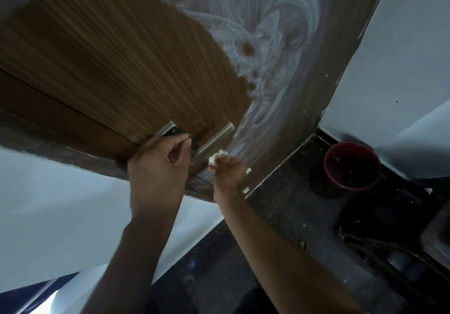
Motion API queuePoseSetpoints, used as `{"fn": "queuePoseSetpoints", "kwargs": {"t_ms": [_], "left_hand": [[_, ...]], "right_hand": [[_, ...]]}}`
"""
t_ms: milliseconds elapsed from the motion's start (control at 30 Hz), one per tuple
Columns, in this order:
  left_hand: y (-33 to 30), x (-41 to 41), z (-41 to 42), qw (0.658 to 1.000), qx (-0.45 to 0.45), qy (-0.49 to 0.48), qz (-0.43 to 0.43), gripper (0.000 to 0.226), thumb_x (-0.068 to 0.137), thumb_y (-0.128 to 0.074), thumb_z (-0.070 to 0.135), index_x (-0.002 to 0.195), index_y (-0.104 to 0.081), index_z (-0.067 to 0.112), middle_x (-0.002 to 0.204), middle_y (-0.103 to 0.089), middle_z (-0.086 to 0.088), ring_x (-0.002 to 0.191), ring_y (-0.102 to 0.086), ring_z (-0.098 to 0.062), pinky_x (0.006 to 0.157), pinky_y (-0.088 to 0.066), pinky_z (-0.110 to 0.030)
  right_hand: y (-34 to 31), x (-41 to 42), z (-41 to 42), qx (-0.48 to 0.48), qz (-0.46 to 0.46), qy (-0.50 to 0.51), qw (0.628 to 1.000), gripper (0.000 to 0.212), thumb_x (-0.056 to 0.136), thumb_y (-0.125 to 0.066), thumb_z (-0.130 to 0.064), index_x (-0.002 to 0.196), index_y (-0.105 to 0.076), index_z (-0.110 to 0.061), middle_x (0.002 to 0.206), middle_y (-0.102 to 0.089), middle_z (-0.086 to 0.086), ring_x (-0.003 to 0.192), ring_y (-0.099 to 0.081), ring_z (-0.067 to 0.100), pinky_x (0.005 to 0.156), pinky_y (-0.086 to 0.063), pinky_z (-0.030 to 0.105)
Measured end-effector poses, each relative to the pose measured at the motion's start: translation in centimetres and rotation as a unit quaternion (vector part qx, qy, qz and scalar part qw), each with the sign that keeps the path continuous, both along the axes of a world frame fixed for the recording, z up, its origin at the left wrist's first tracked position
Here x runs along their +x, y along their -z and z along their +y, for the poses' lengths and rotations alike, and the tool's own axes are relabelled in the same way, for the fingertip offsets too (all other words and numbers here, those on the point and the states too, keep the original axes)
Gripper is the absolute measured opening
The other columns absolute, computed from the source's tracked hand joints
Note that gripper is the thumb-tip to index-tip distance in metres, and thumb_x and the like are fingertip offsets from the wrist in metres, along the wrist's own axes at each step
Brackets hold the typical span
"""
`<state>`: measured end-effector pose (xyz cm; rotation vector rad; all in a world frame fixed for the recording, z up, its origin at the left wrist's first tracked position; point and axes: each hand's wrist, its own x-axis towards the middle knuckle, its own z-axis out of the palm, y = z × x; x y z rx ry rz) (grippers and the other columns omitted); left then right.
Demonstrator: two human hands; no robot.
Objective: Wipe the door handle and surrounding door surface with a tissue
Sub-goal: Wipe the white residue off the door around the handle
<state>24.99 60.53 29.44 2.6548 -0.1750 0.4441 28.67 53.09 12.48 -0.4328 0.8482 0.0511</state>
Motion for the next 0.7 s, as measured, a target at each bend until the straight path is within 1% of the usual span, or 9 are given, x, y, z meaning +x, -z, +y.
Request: {"fn": "queuePoseSetpoints", "kwargs": {"t_ms": [67,100,167,233,300,400,533,600,700], "left_hand": [[-0.2,0.2,-0.1,1.000,-0.004,0.005,-0.006,0.017,0.095,-0.070,0.017,0.107,-0.080,0.010,0.094,-0.080,-0.003,0.078,-0.068,-0.007,0.076,-0.040,-0.002],[-0.3,0.2,-0.2,1.000,-0.008,0.007,-0.010,0.018,0.095,-0.070,0.017,0.107,-0.080,0.009,0.095,-0.080,-0.004,0.079,-0.071,-0.010,0.076,-0.044,-0.008],[-0.5,0.0,-0.3,1.000,-0.013,0.010,-0.024,0.017,0.095,-0.071,0.014,0.107,-0.080,0.007,0.095,-0.080,-0.006,0.079,-0.074,-0.015,0.078,-0.049,-0.018],[-0.6,-0.2,-0.4,0.999,-0.014,0.011,-0.038,0.016,0.094,-0.072,0.013,0.106,-0.080,0.005,0.093,-0.080,-0.007,0.078,-0.075,-0.018,0.078,-0.051,-0.022],[-0.6,-0.1,-0.6,0.999,-0.018,0.012,-0.044,0.015,0.093,-0.073,0.011,0.105,-0.080,0.004,0.092,-0.080,-0.008,0.076,-0.076,-0.020,0.078,-0.051,-0.023],[-0.6,-0.2,-1.0,0.998,-0.021,0.016,-0.050,0.015,0.092,-0.074,0.010,0.104,-0.080,0.004,0.091,-0.080,-0.008,0.075,-0.074,-0.017,0.078,-0.051,-0.023],[-0.7,0.0,-1.1,0.999,-0.015,0.022,-0.036,0.017,0.092,-0.073,0.011,0.106,-0.079,0.004,0.091,-0.080,-0.007,0.074,-0.066,-0.006,0.076,-0.046,-0.015],[-0.8,0.1,-1.1,0.999,-0.007,0.026,-0.029,0.017,0.091,-0.073,0.011,0.106,-0.080,0.004,0.089,-0.080,-0.007,0.070,-0.070,-0.010,0.072,-0.045,-0.014],[-1.0,0.3,-1.2,0.999,0.002,0.028,-0.038,0.016,0.090,-0.075,0.009,0.103,-0.080,0.003,0.087,-0.080,-0.008,0.067,-0.074,-0.018,0.070,-0.046,-0.014]], "right_hand": [[-0.3,-1.7,1.1,-0.099,0.021,-0.126,0.987,0.020,0.091,-0.055,0.004,0.077,-0.059,-0.009,0.079,-0.063,0.010,0.067,-0.065,0.019,0.062,-0.058,0.028],[-0.6,-1.6,0.7,-0.128,0.026,-0.143,0.981,0.020,0.089,-0.057,0.005,0.077,-0.059,-0.010,0.078,-0.064,0.009,0.068,-0.065,0.020,0.065,-0.058,0.028],[-2.0,-0.1,-1.5,-0.133,0.027,-0.103,0.985,0.025,0.093,-0.051,0.003,0.073,-0.056,-0.011,0.075,-0.060,0.008,0.062,-0.062,0.017,0.058,-0.054,0.025],[-3.9,1.9,-4.4,-0.071,0.006,0.011,0.997,0.033,0.096,-0.035,-0.003,0.068,-0.051,-0.010,0.072,-0.053,0.008,0.051,-0.055,0.014,0.047,-0.042,0.023],[-5.3,3.6,-6.7,-0.060,-0.014,0.107,0.992,0.035,0.096,-0.032,0.001,0.069,-0.052,-0.007,0.072,-0.054,0.009,0.051,-0.055,0.013,0.047,-0.037,0.022],[-5.3,3.9,-6.8,-0.063,-0.017,0.131,0.989,0.033,0.095,-0.042,0.011,0.071,-0.056,-0.007,0.067,-0.061,0.003,0.057,-0.059,0.010,0.050,-0.041,0.021],[-2.7,1.1,-2.8,0.075,-0.003,0.087,0.993,0.027,0.095,-0.036,0.001,0.075,-0.054,-0.002,0.066,-0.060,0.011,0.047,-0.060,0.017,0.039,-0.046,0.024],[-2.4,0.9,-2.4,0.034,0.020,0.065,0.997,0.025,0.095,-0.037,0.003,0.079,-0.055,-0.002,0.075,-0.059,0.016,0.047,-0.063,0.016,0.041,-0.050,0.023],[-5.2,2.6,-5.1,-0.083,0.014,0.081,0.993,0.029,0.099,-0.040,0.000,0.076,-0.057,-0.005,0.070,-0.060,0.009,0.047,-0.061,0.010,0.042,-0.049,0.018]]}}
